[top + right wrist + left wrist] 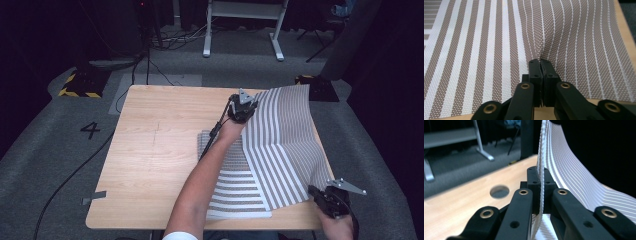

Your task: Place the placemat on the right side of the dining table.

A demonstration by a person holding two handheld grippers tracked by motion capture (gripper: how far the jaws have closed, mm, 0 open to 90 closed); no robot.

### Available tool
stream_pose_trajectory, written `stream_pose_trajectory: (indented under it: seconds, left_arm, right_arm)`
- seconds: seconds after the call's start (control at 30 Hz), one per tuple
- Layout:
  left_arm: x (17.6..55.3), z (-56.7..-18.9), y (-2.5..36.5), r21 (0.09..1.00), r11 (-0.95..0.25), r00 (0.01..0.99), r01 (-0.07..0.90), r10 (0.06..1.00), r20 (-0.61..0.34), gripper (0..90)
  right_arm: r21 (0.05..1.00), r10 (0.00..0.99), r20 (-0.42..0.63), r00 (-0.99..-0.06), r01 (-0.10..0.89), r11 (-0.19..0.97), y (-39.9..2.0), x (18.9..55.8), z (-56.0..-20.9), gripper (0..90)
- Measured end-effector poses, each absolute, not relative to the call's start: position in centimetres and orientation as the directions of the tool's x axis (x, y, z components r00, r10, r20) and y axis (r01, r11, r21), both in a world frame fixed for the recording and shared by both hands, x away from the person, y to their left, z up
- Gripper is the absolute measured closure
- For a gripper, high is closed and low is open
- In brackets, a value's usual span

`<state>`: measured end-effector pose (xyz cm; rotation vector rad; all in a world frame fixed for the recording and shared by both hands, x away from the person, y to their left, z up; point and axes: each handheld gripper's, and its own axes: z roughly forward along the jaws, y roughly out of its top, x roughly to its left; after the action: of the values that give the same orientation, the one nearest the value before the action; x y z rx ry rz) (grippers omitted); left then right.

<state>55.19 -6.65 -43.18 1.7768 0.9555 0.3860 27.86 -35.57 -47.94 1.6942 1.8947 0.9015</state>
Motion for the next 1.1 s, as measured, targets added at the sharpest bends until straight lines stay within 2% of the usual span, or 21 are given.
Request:
stream_pose_trajectory:
  seconds: [0.03,0.07,0.1,0.17,0.23,0.33,0.6,0.63,0.83,1.0,1.1]
  left_arm:
    - [55.5,-43.6,-6.5,0.870,-0.129,0.581,0.476,0.788,-0.201,48.3]
    - [55.7,-44.0,-6.3,0.854,-0.100,0.554,0.510,0.798,-0.237,34.7]
    - [55.9,-44.3,-6.0,0.838,-0.097,0.531,0.537,0.811,-0.246,24.9]
    - [55.9,-44.7,-5.5,0.816,-0.118,0.522,0.567,0.817,-0.245,14.5]
    - [55.3,-44.7,-5.2,0.815,-0.152,0.545,0.559,0.808,-0.224,15.3]
    - [54.1,-44.6,-5.3,0.823,-0.208,0.579,0.529,0.797,-0.171,14.9]
    - [51.5,-43.5,-4.7,0.853,-0.265,0.645,0.449,0.757,-0.104,7.5]
    - [51.2,-43.4,-4.4,0.856,-0.275,0.657,0.439,0.748,-0.096,6.9]
    - [49.1,-43.0,-3.2,0.867,-0.301,0.687,0.396,0.724,-0.062,3.2]
    - [47.6,-42.8,-2.6,0.883,-0.311,0.709,0.352,0.704,-0.035,3.0]
    - [47.0,-42.5,-2.4,0.891,-0.311,0.716,0.331,0.698,-0.023,2.9]
  right_arm:
    - [0.717,0.982,0.103,-0.155,0.696,0.035,-35.5,27.4,-48.0,84.2]
    - [0.716,0.982,0.116,-0.150,0.697,0.021,-35.5,27.1,-47.9,75.3]
    - [0.715,0.978,0.139,-0.157,0.699,0.011,-35.7,26.9,-47.8,65.8]
    - [0.716,0.970,0.161,-0.185,0.698,0.014,-35.6,26.6,-47.4,57.6]
    - [0.733,0.969,0.143,-0.203,0.679,0.034,-35.4,26.7,-47.1,42.1]
    - [0.745,0.970,0.127,-0.209,0.665,0.046,-35.9,27.9,-47.2,28.4]
    - [0.748,0.962,0.038,-0.270,0.646,0.152,-36.2,33.3,-47.5,17.9]
    - [0.738,0.954,0.042,-0.297,0.653,0.171,-36.1,34.1,-47.4,14.1]
    - [0.701,0.920,0.043,-0.390,0.667,0.250,-34.7,38.0,-47.5,9.8]
    - [0.704,0.897,-0.032,-0.442,0.627,0.334,-33.7,40.1,-48.0,12.5]
    - [0.663,0.898,-0.057,-0.436,0.656,0.360,-33.5,40.9,-48.7,14.6]
